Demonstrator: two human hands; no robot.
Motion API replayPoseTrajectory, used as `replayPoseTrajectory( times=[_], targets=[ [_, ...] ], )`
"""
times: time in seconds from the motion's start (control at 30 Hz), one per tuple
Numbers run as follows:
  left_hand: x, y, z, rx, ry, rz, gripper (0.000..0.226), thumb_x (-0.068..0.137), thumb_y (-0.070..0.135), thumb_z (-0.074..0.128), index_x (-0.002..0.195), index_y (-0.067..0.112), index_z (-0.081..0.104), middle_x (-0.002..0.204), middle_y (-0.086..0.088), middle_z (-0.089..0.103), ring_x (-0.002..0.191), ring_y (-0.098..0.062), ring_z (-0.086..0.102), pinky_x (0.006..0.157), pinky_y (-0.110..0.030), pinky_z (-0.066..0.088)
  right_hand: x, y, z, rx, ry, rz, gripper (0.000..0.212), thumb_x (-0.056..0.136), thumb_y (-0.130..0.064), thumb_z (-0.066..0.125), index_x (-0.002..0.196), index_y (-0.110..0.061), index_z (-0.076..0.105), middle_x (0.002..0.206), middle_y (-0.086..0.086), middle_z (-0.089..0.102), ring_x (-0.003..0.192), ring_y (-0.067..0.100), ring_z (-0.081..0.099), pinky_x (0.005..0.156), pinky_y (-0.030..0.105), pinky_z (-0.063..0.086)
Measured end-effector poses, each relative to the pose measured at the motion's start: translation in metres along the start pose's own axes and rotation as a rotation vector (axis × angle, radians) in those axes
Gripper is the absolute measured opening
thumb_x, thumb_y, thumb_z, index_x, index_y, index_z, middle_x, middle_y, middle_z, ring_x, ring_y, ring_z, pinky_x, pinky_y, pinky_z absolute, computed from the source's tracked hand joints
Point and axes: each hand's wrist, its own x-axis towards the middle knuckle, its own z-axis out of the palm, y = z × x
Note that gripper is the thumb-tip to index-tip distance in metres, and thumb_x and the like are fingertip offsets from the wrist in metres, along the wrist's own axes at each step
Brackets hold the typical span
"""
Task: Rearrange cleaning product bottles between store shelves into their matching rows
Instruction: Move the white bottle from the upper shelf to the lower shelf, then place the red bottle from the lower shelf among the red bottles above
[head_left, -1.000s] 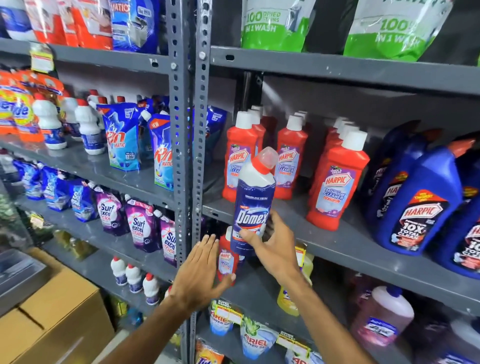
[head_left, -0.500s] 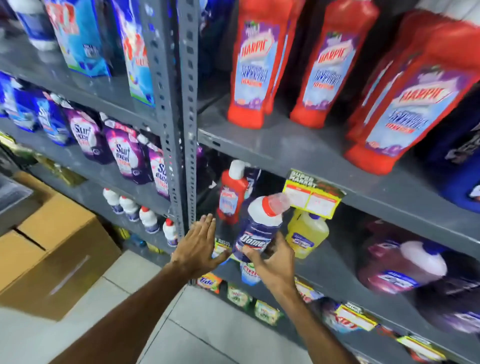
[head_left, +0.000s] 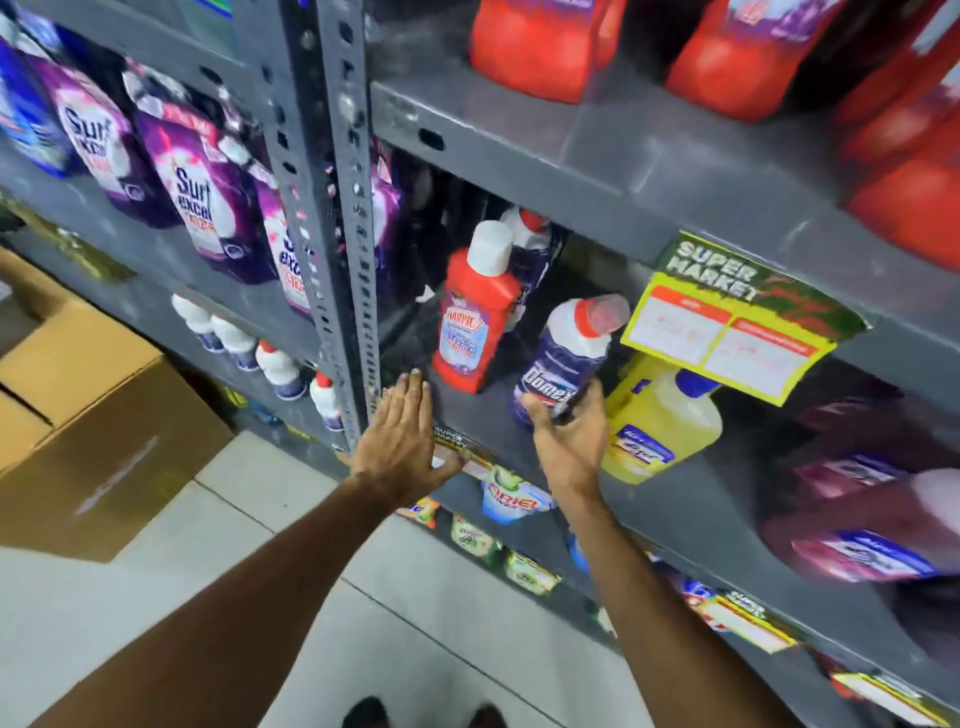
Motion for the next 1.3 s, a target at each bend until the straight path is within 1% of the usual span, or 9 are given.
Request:
replayPoseTrajectory(
  times=[0.1, 0.27, 0.4, 0.47, 0.6, 0.77, 0.93, 1.17, 1.3],
  targets=[
    [0.000, 0.002, 0.003, -0.002, 0.023, 0.004, 0.116, 0.090, 0.081, 0.027, 0.160, -0.010, 0.015, 0.169, -0.032, 0.011, 0.159, -0.043, 0.014, 0.130, -0.052, 0.013, 0.008, -0.002, 0.000, -0.044, 0.028, -0.021, 0.049, 0.077, -0.022, 0.088, 0.119, -0.023, 0.062, 0.105, 0.001, 0.079, 0.091, 0.022, 0.076, 0.084, 0.052, 0.061],
    [-0.002, 0.003, -0.002, 0.034, -0.012, -0.012, 0.116, 0.091, 0.085, 0.010, 0.161, -0.006, 0.000, 0.171, -0.028, -0.005, 0.161, -0.038, 0.000, 0.132, -0.048, 0.003, 0.010, -0.001, 0.006, -0.023, 0.024, -0.023, 0.052, 0.076, -0.033, 0.087, 0.117, -0.044, 0.058, 0.113, -0.005, 0.076, 0.101, 0.016, 0.075, 0.091, 0.053, 0.062],
    [-0.003, 0.002, -0.004, 0.025, -0.036, -0.026, 0.120, 0.080, 0.088, -0.018, 0.160, -0.002, -0.012, 0.171, -0.024, -0.015, 0.161, -0.035, -0.012, 0.131, -0.048, 0.004, -0.017, -0.007, 0.008, 0.045, 0.128, 0.029, 0.075, 0.076, -0.021, 0.093, 0.139, -0.012, 0.053, 0.132, 0.004, 0.065, 0.118, 0.015, 0.066, 0.103, 0.045, 0.057],
    [-0.003, 0.003, -0.003, 0.024, -0.030, -0.022, 0.118, 0.079, 0.087, -0.021, 0.158, -0.001, -0.017, 0.170, -0.024, -0.017, 0.160, -0.035, -0.014, 0.131, -0.048, 0.003, -0.048, -0.007, 0.013, -0.016, 0.189, -0.022, 0.065, 0.079, -0.017, 0.091, 0.130, -0.007, 0.052, 0.129, 0.011, 0.058, 0.115, 0.021, 0.061, 0.101, 0.047, 0.056],
    [-0.004, 0.002, -0.006, -0.005, -0.025, -0.016, 0.120, 0.077, 0.088, -0.024, 0.157, -0.001, -0.016, 0.168, -0.024, -0.018, 0.160, -0.036, -0.013, 0.132, -0.048, 0.001, -0.091, -0.017, 0.036, -0.047, 0.068, -0.096, 0.052, 0.087, -0.011, 0.083, 0.132, -0.013, 0.056, 0.129, 0.005, 0.059, 0.114, 0.018, 0.062, 0.098, 0.041, 0.056],
    [-0.004, 0.003, -0.012, 0.041, -0.058, 0.002, 0.128, 0.068, 0.088, -0.033, 0.157, -0.002, -0.019, 0.166, -0.025, -0.025, 0.158, -0.036, -0.019, 0.131, -0.047, -0.004, -0.040, -0.053, 0.069, -0.062, -0.132, -0.039, 0.081, 0.093, -0.034, 0.077, 0.159, -0.014, 0.033, 0.162, 0.008, 0.044, 0.150, 0.021, 0.042, 0.116, 0.036, 0.045],
    [-0.004, 0.004, -0.017, 0.064, -0.080, 0.002, 0.130, 0.063, 0.086, -0.038, 0.157, -0.002, -0.020, 0.165, -0.024, -0.026, 0.158, -0.036, -0.020, 0.131, -0.047, -0.004, -0.009, -0.076, 0.085, -0.118, -0.159, 0.026, 0.065, 0.089, -0.021, 0.082, 0.140, -0.002, 0.047, 0.129, 0.016, 0.068, 0.106, 0.020, 0.064, 0.090, 0.022, 0.048],
    [-0.013, 0.000, -0.035, 0.086, -0.119, 0.043, 0.114, 0.085, 0.084, -0.009, 0.161, -0.001, -0.013, 0.168, -0.021, -0.022, 0.160, -0.031, -0.015, 0.132, -0.045, 0.000, -0.010, -0.084, 0.070, -0.214, -0.190, 0.032, 0.057, 0.088, -0.018, 0.083, 0.136, -0.003, 0.056, 0.127, 0.016, 0.072, 0.112, 0.030, 0.070, 0.087, 0.021, 0.043],
    [-0.038, -0.001, -0.051, 0.023, -0.014, 0.102, 0.106, 0.096, 0.080, 0.013, 0.163, -0.001, -0.001, 0.170, -0.022, -0.011, 0.161, -0.034, -0.006, 0.131, -0.050, 0.012, -0.041, -0.086, 0.043, -0.174, -0.230, 0.030, 0.055, 0.087, -0.029, 0.081, 0.134, -0.014, 0.057, 0.125, 0.009, 0.073, 0.110, 0.025, 0.071, 0.097, 0.044, 0.060]
  ],
)
